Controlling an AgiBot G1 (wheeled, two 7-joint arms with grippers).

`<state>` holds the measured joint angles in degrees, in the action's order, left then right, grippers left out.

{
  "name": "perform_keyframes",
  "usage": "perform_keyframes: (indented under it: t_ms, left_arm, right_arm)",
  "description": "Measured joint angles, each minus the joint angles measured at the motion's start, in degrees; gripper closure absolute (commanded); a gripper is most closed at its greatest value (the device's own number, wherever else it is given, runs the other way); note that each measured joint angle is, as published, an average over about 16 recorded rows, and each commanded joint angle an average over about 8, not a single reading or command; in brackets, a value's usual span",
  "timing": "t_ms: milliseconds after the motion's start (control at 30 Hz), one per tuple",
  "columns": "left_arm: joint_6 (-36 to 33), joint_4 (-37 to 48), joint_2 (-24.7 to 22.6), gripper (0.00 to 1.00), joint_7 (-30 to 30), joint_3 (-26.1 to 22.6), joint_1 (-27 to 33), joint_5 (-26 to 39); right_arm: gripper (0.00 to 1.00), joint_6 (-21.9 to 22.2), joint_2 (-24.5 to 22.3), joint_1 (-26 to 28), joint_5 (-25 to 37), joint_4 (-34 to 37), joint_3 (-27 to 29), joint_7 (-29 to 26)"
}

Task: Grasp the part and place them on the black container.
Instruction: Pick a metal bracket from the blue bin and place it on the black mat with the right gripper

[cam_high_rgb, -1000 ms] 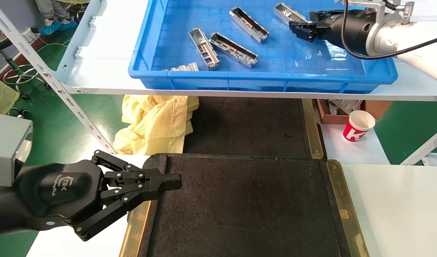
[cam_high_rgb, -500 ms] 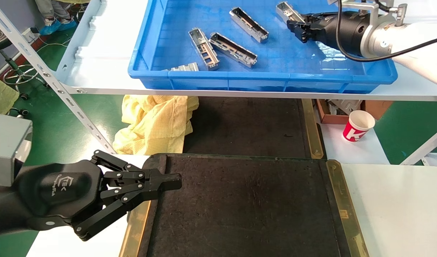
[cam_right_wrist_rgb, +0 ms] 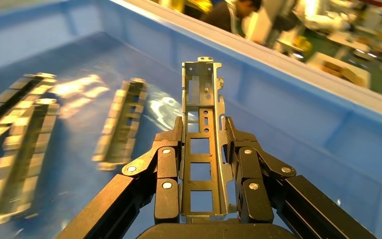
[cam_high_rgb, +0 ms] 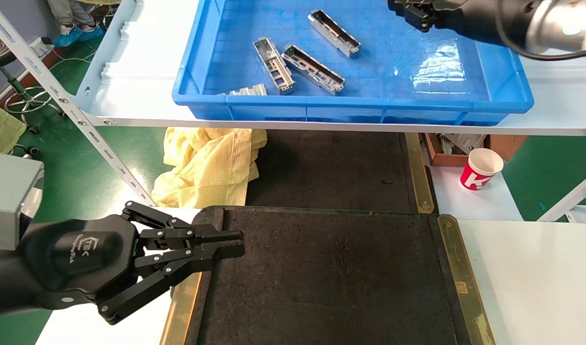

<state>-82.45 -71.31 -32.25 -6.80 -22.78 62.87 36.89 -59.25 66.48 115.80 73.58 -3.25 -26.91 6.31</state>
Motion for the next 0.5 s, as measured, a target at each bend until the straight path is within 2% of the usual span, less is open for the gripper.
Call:
perform_keyframes:
  t_ms: [333,500]
  left_arm:
    - [0.0,0.0,0.0,0.00,0.0,0.0,0.0,0.0]
    - [0.0,0.0,0.0,0.00,0.0,0.0,0.0,0.0]
  right_arm:
    - [1.00,-22.3,-7.0,1.8,-0.2,-1.6,-0.4,0.6]
    - [1.00,-29.1,-9.3,1.9,0.0,-3.0,-1.2,0.2]
